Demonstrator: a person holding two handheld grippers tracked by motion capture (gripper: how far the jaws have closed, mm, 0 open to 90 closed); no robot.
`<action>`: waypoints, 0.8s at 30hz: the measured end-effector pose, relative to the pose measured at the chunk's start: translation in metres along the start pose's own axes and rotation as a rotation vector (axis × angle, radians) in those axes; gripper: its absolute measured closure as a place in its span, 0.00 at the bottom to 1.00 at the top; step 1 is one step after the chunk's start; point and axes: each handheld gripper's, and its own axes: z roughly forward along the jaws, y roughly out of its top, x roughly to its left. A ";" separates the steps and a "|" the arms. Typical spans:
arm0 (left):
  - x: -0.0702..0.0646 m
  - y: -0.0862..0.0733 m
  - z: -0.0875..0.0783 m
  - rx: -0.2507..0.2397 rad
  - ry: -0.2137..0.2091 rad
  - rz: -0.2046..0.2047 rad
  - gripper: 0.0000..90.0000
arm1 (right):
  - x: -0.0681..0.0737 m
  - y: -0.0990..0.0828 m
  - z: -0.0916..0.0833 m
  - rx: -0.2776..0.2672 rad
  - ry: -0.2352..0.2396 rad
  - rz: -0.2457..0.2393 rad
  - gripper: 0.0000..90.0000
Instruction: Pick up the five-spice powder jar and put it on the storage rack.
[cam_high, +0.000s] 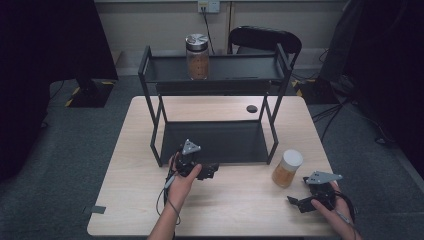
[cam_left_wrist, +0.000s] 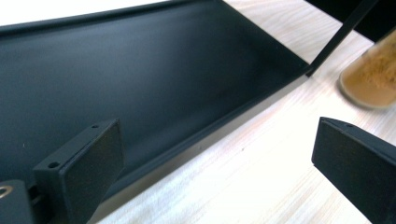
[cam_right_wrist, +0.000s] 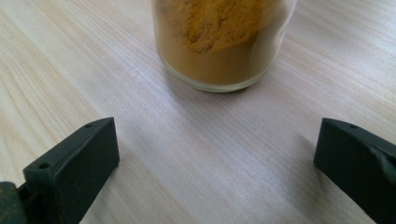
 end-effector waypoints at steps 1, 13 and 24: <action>-0.002 -0.001 0.000 0.013 0.011 0.004 0.02 | 0.000 0.000 0.000 0.000 0.000 0.000 0.00; -0.007 -0.021 -0.005 0.083 0.072 0.026 0.03 | 0.000 0.000 0.000 0.000 0.000 0.000 0.00; -0.014 -0.033 -0.010 0.149 0.124 0.048 0.03 | 0.000 0.000 0.000 0.000 0.000 0.000 0.00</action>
